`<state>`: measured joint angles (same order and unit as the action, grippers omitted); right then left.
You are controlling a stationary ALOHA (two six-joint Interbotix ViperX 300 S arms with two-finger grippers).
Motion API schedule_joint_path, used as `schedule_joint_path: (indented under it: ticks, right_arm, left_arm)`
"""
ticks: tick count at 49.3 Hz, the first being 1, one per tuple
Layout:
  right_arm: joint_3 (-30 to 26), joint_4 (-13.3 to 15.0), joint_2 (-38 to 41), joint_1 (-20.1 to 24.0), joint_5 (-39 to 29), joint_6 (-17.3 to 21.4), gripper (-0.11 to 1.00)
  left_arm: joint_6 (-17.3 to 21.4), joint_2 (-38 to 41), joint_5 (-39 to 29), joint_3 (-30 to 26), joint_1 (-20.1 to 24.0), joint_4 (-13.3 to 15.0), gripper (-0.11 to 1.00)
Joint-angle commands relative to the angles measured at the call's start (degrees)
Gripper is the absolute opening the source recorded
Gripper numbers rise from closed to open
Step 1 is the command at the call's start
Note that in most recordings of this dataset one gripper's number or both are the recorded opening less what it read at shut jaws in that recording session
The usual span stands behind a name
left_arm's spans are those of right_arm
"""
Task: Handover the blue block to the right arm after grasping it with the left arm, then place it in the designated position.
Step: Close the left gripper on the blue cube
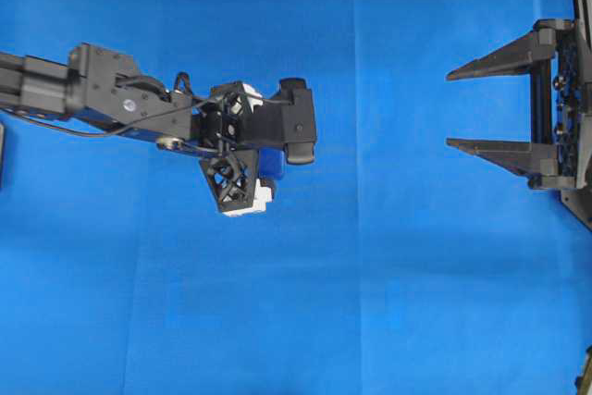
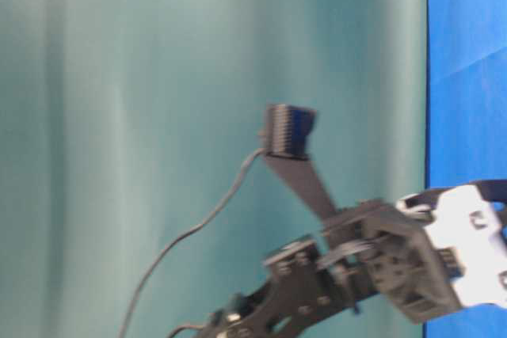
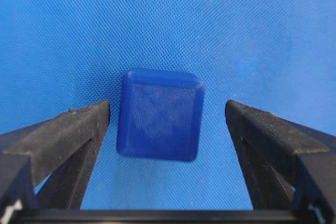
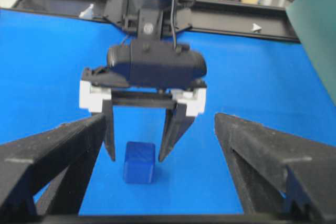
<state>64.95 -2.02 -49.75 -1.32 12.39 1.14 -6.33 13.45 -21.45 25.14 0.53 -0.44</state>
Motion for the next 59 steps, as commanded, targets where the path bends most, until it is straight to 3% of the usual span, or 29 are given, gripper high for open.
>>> schedule_joint_path:
  ticks: [1, 17, 19, 27, 45, 59]
  right_arm:
    - [-1.32, -0.09, 0.26, -0.09, 0.53, 0.09, 0.99]
    - [-1.32, -0.18, 0.35, -0.09, 0.53, 0.09, 0.99]
    - [-1.32, -0.09, 0.44, -0.09, 0.53, 0.09, 0.99]
    - [-1.32, -0.09, 0.7, -0.09, 0.53, 0.09, 0.99]
    - [-1.41, -0.09, 0.79, -0.18, 0.35, 0.09, 0.99]
    - [-1.58, -0.09, 0.79, -0.18, 0.26, 0.09, 0.99]
  left_arm:
    - [0.0, 0.7, 0.62, -0.97, 0.0, -0.18, 0.93]
    - [0.18, 1.41, -0.09, -1.14, 0.0, -0.18, 0.91]
    - [0.26, 1.32, -0.53, -1.32, 0.0, -0.18, 0.86]
    - [0.97, 0.79, -1.23, -1.49, -0.18, -0.18, 0.46]
    - [0.97, -0.18, -2.9, -1.58, -0.18, -0.18, 0.46]
    - [0.7, -7.65, -9.76, -3.25, -0.7, -0.18, 0.46]
